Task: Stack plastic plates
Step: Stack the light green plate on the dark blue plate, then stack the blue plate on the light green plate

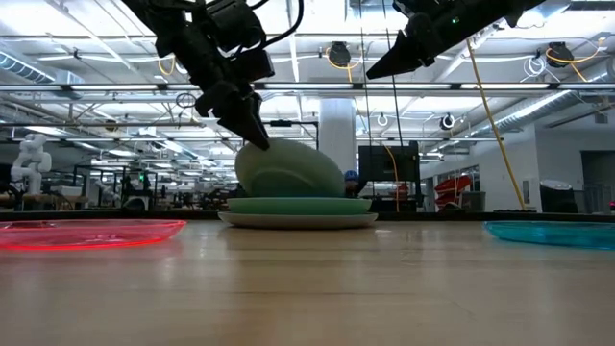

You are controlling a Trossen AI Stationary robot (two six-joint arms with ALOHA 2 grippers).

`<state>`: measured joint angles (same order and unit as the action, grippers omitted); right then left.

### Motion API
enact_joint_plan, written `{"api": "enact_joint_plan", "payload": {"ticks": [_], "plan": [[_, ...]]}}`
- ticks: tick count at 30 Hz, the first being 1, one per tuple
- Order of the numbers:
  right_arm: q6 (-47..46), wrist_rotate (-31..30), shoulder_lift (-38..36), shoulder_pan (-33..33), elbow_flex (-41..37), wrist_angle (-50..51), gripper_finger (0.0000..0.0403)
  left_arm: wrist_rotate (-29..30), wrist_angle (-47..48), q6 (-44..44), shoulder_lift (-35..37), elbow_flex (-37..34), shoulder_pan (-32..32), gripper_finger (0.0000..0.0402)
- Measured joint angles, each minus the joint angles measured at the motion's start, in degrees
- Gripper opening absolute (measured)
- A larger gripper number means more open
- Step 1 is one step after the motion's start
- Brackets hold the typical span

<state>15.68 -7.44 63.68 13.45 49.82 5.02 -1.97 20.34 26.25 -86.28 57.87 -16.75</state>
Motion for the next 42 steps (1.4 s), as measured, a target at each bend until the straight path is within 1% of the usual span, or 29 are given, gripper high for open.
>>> {"api": "enact_joint_plan", "payload": {"ticks": [3,9,12,14,16,18,23,27,29,33,36,39,42], "plan": [[0.0,0.0,0.0,0.0,0.0,0.0,0.0109,0.41,-0.02,0.4,0.0,0.0,0.0,0.0123],[-0.02,0.0,0.0,0.0,0.0,0.15,0.0109,0.5,0.17,0.43,0.19,0.0,0.0,0.0125],[-2.14,0.0,0.0,0.0,0.0,0.15,0.0109,0.48,1.58,0.14,1.7,0.02,-0.09,0.0125],[-6.07,0.0,0.0,0.0,0.0,0.17,0.0109,-1.15,2.48,-1.17,2.87,-0.34,-0.38,0.0125],[-11.03,0.0,0.0,-0.08,0.0,0.37,0.0109,-4.82,2.76,-3.19,4.35,-2.25,-0.74,0.0125],[-16.45,0.04,0.0,-0.81,0.0,1.35,0.0109,-7.2,0.09,-4.16,6.0,-5.27,-0.89,0.0125],[-30.49,0.08,1.04,-4.2,0.03,4.44,0.0109,-7.54,-8.77,-2.84,12.21,-13.03,-1.45,0.0125],[-42.2,0.42,4.56,-9.03,0.04,6.58,0.0109,-7.57,-15.44,0.3,17.48,-15.92,-3.4,0.0125],[-47.84,3.4,6.58,-10.71,0.04,6.84,0.0109,-7.77,-16.57,1.96,20.15,-16.67,-4.73,0.0124],[-58.28,14.22,10.46,-12.92,0.04,6.72,0.0109,-8.59,-17.99,5.43,24.97,-16.79,-7.74,0.0124],[-67.43,20.83,12.39,-13.85,0.04,8.74,0.0109,-8.62,-18.26,6.72,28.18,-16.77,-9.5,0.0124],[-76.36,25.83,13.19,-14.73,0.04,15.42,0.0109,-8.58,-18.33,5.2,30.77,-16.77,-10.61,0.0124],[-84.8,28.54,13.25,-15.67,0.04,24.79,0.0109,-8.65,-18.1,4.04,32.15,-16.76,-11.63,0.0124]]}}
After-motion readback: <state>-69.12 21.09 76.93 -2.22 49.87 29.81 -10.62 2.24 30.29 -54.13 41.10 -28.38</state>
